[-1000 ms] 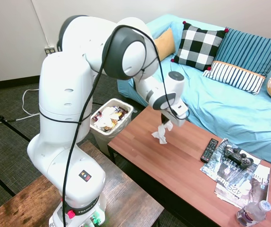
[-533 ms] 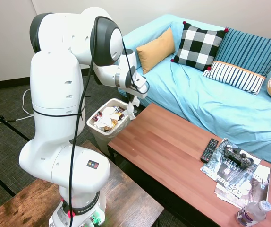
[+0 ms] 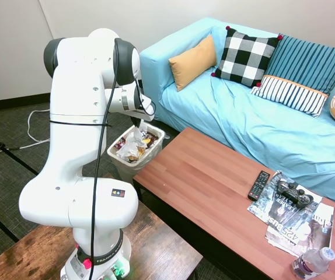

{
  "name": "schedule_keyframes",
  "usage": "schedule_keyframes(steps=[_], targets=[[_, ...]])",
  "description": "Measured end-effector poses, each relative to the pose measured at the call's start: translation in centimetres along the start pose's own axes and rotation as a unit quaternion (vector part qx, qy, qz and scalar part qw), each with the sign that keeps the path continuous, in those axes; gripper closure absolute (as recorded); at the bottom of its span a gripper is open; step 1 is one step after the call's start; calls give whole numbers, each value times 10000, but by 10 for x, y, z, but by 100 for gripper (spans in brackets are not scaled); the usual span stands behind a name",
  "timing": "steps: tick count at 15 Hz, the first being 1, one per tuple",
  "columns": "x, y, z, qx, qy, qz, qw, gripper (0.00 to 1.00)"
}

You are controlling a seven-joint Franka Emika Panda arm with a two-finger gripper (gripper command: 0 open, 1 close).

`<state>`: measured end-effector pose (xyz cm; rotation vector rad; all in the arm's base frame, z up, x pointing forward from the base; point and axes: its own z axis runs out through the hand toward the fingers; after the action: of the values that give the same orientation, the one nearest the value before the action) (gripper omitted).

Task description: Throw the tissue in the trash bin

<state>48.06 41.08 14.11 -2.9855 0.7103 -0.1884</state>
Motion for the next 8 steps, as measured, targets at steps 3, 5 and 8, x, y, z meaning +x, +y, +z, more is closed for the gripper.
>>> schedule_keyframes(steps=[3,5,8], targets=[[3,-11,15,-9,38,17,10000,0],[9,-18,13,5,54,60,10000,0],[13,-18,14,-43,28,124,9999,0]])
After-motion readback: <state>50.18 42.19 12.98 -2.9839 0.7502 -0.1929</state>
